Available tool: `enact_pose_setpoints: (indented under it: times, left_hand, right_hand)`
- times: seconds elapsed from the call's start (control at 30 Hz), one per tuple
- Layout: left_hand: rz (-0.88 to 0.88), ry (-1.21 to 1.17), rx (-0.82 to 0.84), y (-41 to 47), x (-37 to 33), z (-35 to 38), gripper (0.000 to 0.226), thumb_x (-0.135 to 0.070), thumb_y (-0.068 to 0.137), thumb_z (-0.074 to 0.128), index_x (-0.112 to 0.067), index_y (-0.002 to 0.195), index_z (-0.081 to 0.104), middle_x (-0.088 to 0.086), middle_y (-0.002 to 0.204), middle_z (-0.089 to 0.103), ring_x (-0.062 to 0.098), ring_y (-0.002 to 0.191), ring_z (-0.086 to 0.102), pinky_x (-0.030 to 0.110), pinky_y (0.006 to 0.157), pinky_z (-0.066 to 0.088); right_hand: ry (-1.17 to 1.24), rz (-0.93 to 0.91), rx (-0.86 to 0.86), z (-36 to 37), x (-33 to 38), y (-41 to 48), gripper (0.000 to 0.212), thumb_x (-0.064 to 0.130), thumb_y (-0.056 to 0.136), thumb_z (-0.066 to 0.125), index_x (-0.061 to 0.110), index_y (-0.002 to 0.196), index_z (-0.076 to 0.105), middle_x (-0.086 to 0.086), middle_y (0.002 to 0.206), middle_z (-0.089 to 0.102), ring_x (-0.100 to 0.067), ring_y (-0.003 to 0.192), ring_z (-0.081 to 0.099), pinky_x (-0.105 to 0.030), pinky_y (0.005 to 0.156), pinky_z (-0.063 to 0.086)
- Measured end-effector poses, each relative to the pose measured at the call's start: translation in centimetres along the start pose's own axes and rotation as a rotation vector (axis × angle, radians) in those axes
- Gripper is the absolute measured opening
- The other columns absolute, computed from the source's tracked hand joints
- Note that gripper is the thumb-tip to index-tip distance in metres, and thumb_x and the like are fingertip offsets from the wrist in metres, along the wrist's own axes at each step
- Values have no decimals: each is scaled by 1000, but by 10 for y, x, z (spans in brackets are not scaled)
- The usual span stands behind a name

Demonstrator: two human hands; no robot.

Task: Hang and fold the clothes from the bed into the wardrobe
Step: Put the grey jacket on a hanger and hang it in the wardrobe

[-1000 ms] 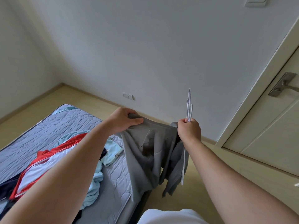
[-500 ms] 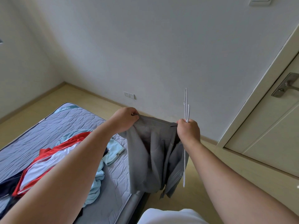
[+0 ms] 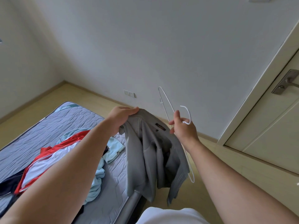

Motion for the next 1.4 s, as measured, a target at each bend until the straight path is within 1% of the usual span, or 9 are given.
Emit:
enact_pose_setpoints:
  times: [0.13, 0.37, 0.53, 0.63, 0.77, 0.87, 1.07, 1.23, 1.4]
  left_hand:
    - [-60, -45, -249, 6, 12, -24, 18, -38, 82, 81, -20, 80, 78, 8, 80, 76, 28, 70, 70, 40, 65, 58]
    - [-199, -146, -359, 22, 43, -57, 18, -17, 82, 71, -4, 93, 68, 14, 81, 68, 30, 72, 65, 38, 68, 54]
    - [71, 286, -473, 23, 45, -74, 16, -26, 88, 64, -24, 96, 79, -3, 83, 73, 23, 83, 66, 33, 74, 55]
    - [188, 611, -501, 19, 46, -81, 18, -32, 88, 56, -34, 86, 73, -5, 79, 67, 25, 78, 60, 30, 60, 44]
    - [211, 656, -679, 9, 51, -98, 26, -35, 94, 55, -34, 108, 76, 0, 105, 76, 30, 94, 64, 29, 70, 41]
    - [238, 701, -804, -1, 57, -108, 26, -38, 98, 54, -33, 113, 75, 7, 104, 76, 34, 92, 65, 31, 70, 41]
    - [366, 708, -715, -6, 51, -95, 22, -32, 96, 61, -27, 110, 78, 6, 100, 78, 32, 91, 67, 31, 74, 47]
    - [475, 923, -659, -13, 35, -86, 21, -43, 95, 63, -32, 105, 78, 8, 88, 76, 34, 79, 66, 30, 62, 43]
    - [487, 1115, -649, -15, 34, -97, 27, -50, 97, 58, -29, 99, 76, 11, 81, 72, 36, 71, 66, 31, 57, 41]
  right_hand:
    - [112, -72, 32, 1, 1, -6, 75, 74, 95, 29, 17, 58, 62, 12, 43, 52, -1, 41, 49, -28, 55, 38]
    - [290, -165, 56, 7, 6, -16, 59, 52, 90, 51, 18, 44, 40, 4, 43, 39, -11, 42, 39, -27, 56, 34]
    - [-15, -177, 335, 29, 11, -28, 57, 52, 90, 52, 22, 42, 51, 8, 46, 49, -8, 46, 46, -29, 62, 41]
    - [-19, -152, 390, 39, 7, -37, 63, 47, 94, 52, 22, 37, 45, 10, 41, 44, -6, 40, 39, -28, 59, 37]
    - [-115, -135, 399, 42, 7, -38, 48, 55, 89, 51, 22, 54, 46, 2, 62, 48, -18, 59, 44, -32, 67, 40]
    - [-393, -174, 476, 46, 4, -42, 50, 64, 84, 46, 23, 56, 54, 6, 66, 48, -17, 62, 46, -32, 62, 40]
    - [-504, -265, 521, 66, 5, -61, 62, 64, 96, 38, 33, 44, 52, 8, 58, 43, -18, 64, 44, -32, 59, 34]
    - [-501, -299, 412, 66, 10, -58, 51, 65, 98, 36, 30, 61, 31, 7, 65, 42, -22, 70, 45, -31, 63, 35]
    - [-372, -255, 446, 58, 8, -52, 63, 63, 88, 50, 18, 45, 35, 8, 42, 37, -18, 51, 45, -32, 58, 34]
Point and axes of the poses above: each hand's wrist, its own y-axis towards the middle knuckle, its own z-axis out of the palm, x = y × z, the point moved 5 cm from there along y, towards the middle knuckle
